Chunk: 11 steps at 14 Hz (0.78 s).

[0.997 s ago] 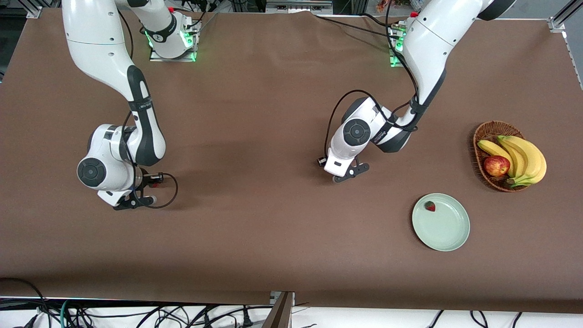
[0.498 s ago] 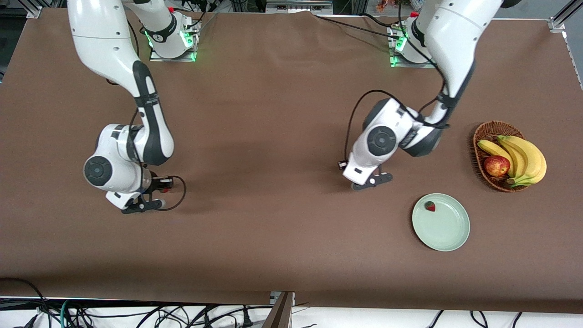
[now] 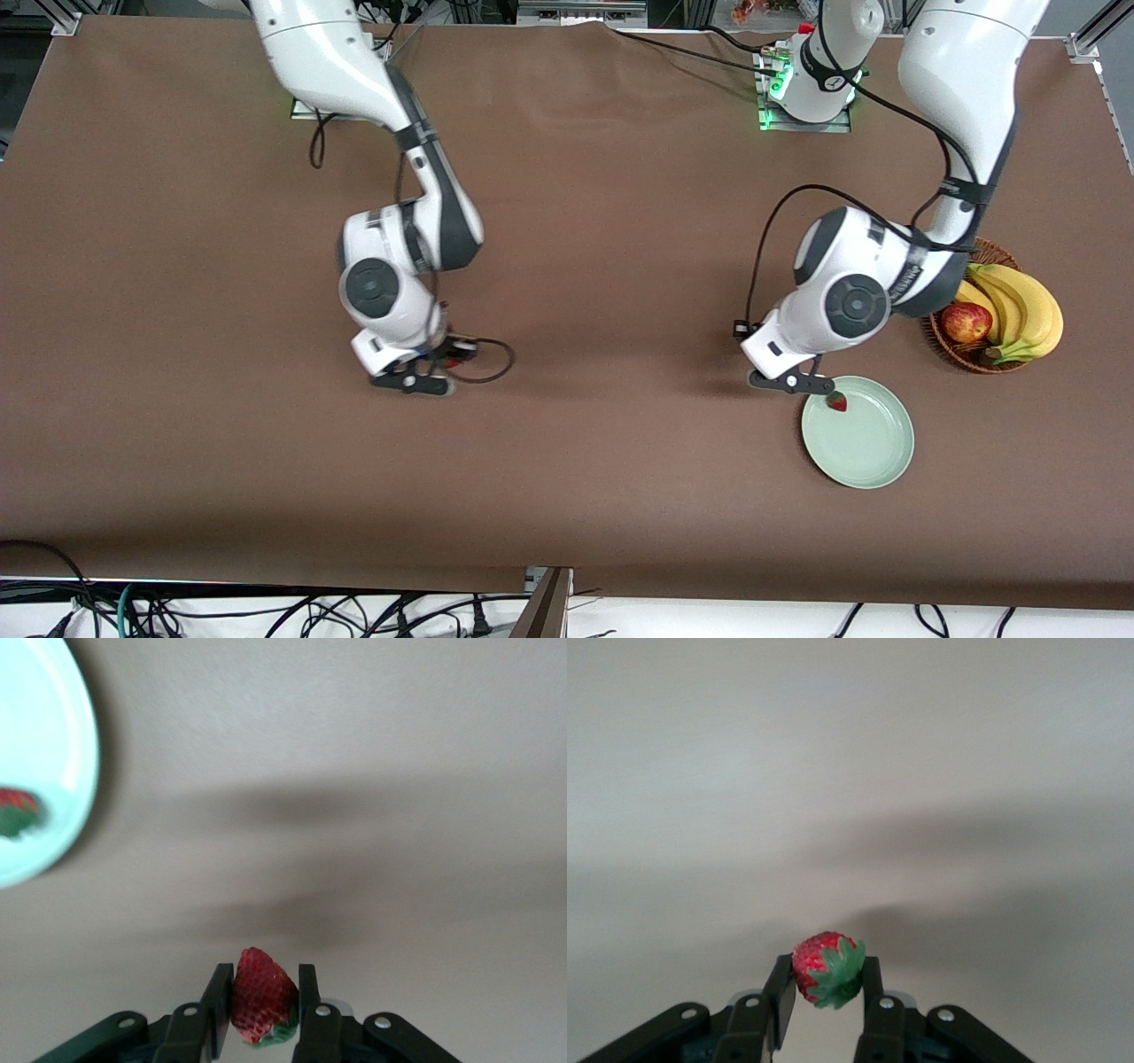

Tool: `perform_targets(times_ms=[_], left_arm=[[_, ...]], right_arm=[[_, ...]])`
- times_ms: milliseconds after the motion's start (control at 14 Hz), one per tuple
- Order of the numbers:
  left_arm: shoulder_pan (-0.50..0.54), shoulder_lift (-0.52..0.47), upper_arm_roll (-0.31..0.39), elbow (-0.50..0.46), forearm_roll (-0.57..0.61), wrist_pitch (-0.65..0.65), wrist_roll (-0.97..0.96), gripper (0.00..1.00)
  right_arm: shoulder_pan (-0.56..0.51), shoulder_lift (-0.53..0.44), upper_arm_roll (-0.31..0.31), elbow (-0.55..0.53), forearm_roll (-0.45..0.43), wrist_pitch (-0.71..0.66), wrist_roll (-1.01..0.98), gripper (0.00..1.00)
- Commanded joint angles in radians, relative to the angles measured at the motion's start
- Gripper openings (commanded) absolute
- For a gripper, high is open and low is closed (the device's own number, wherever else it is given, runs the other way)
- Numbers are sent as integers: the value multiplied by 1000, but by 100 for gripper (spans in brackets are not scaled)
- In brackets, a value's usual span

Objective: Collect all strawberries into plate
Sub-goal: 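Place the strawberry on the plate while the right gripper sets the third mid-table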

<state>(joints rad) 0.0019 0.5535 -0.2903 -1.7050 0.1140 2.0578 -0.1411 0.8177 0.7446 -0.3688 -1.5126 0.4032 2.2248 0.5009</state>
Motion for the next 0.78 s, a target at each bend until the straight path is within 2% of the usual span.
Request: perform_targets(times_ms=[0, 214, 356, 498, 641, 712], left_arm=[[108, -14, 2, 10, 27, -15, 301, 10], [199, 49, 3, 70, 30, 24, 637, 12], [221, 110, 5, 132, 32, 45, 852, 12], [227, 160, 16, 182, 29, 73, 1012, 13], [227, 189, 17, 202, 27, 105, 1098, 15], [227, 192, 17, 202, 27, 107, 1101, 36]], right_arm=[[-11, 68, 89, 124, 37, 22, 161, 27], [-11, 114, 223, 153, 37, 223, 303, 28], [-9, 154, 293, 173, 37, 346, 315, 28], [-8, 191, 335, 209, 36, 381, 320, 28], [18, 219, 344, 239, 36, 383, 320, 28], [27, 228, 344, 241, 34, 385, 318, 29]])
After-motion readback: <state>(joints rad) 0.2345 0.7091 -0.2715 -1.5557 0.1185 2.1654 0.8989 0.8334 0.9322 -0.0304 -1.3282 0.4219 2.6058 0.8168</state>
